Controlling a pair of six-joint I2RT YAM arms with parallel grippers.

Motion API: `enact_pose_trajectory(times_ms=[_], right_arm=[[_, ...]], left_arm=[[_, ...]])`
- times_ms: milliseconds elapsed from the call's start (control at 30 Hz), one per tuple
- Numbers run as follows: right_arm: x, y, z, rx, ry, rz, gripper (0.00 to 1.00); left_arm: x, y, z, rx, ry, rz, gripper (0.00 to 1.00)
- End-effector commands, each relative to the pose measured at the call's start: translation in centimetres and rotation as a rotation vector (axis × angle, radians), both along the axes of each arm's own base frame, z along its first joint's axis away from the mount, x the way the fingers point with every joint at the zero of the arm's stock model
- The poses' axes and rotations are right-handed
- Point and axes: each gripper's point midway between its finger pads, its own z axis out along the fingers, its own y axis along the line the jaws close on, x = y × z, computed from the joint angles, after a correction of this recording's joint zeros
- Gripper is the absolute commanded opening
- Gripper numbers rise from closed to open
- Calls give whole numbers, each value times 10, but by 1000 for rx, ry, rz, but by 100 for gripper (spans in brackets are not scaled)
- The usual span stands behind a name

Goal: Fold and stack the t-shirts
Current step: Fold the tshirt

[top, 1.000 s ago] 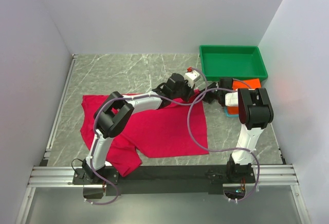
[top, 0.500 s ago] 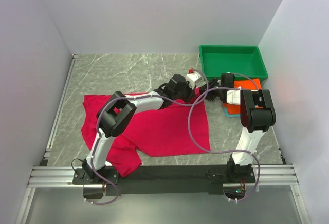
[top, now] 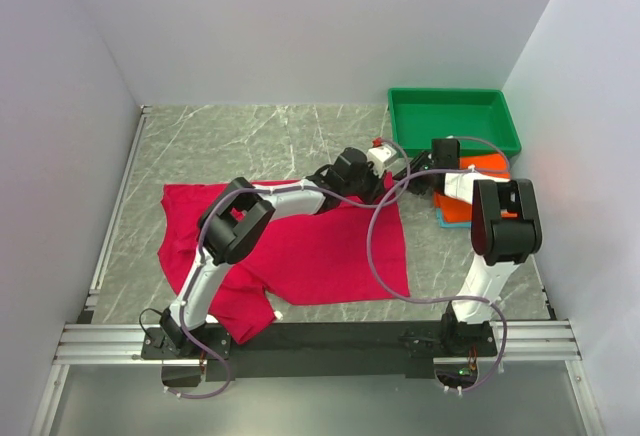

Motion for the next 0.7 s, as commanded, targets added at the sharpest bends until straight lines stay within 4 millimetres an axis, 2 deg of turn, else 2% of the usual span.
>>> enact_pose_trajectory(times_ms=[0, 133, 233, 333, 367, 400, 467, 500, 533, 600, 633, 667], right_arm=[[11, -32, 30, -96, -66, -74, 39], [9, -50, 36, -138, -80, -125, 46], [5, -54, 39, -143, -77, -125, 49], [5, -53, 46, -147, -86, -110, 49], [4, -53, 48, -148, -90, -105, 49], [4, -52, 52, -145, -98, -100, 49], [1, -49, 58, -138, -111, -87, 50], [0, -48, 61, -134, -115, -80, 50], [-2, -44, 62, -124, -116, -59, 50], [-7, -39, 66, -119, -116, -34, 50], [-12, -37, 64, -122, -100, -17, 50], [-16, -33, 68, -118, -105, -2, 49]], left_arm=[[-4, -21, 16, -57, -11, -42, 1], [-12, -29, 10, -59, 7, -72, 1], [-20, -35, 5, -66, 30, -96, 6], [-21, -35, 7, -85, 60, -86, 22], [-22, -36, 10, -95, 65, -80, 34], [-22, -35, 13, -101, 67, -73, 40], [-20, -29, 31, -138, 70, -36, 54], [-18, -25, 37, -152, 76, -20, 57], [-13, -13, 50, -174, 79, 14, 60], [-8, 3, 62, -205, 122, 74, 66], [-1, 24, 76, -223, 129, 121, 68], [4, 39, 82, -242, 158, 180, 71]])
